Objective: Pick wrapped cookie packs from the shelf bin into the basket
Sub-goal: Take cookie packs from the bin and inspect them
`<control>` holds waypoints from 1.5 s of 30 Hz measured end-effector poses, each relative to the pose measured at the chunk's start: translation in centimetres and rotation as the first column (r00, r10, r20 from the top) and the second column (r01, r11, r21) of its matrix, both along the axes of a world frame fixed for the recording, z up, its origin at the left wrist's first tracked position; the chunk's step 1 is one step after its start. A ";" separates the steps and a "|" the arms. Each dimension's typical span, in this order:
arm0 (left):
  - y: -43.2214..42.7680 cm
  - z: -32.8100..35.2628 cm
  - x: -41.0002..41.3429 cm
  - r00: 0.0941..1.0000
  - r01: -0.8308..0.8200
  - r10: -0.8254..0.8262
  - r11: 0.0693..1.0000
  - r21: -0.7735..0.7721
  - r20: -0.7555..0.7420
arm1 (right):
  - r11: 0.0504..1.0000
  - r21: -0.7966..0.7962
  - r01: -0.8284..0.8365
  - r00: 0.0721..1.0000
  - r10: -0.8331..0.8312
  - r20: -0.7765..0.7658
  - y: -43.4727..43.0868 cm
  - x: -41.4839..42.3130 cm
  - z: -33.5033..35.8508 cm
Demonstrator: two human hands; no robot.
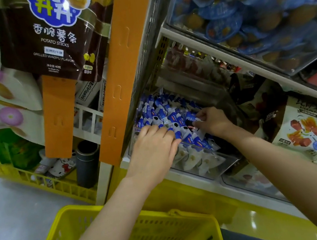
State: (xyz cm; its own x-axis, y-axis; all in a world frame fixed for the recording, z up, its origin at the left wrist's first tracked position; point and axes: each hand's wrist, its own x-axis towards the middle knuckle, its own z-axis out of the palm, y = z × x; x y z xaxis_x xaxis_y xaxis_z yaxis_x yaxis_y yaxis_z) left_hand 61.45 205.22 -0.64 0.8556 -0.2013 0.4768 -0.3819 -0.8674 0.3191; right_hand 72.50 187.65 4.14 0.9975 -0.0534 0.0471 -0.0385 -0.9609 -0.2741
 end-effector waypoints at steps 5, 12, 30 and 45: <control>0.0 0.0 0.0 1.000 0.001 -0.001 1.000 -0.009 0.011 | 0.995 0.088 0.037 0.998 -0.032 -0.061 0.2 0.0 -1.8; -0.1 -0.1 0.0 1.000 -0.007 0.007 1.000 0.002 0.008 | 0.992 0.121 -0.024 0.986 0.044 -0.159 -1.0 -0.4 0.3; 0.0 -0.3 0.2 0.999 0.019 -0.018 0.999 -0.031 0.026 | 0.989 0.083 0.121 0.982 -0.107 -0.158 -1.3 0.2 0.2; -0.1 -0.1 -0.2 0.999 0.038 -0.035 0.991 -0.127 0.032 | 0.978 -0.114 -0.176 0.916 0.205 0.343 -0.8 -4.3 3.4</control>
State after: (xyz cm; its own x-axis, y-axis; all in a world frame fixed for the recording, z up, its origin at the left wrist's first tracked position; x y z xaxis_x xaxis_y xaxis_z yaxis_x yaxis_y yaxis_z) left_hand 61.26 205.08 -0.78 0.8341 -0.1683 0.5253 -0.4235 -0.8057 0.4142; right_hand 68.23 186.89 7.57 0.9066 0.1547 0.3926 0.2326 -0.9595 -0.1588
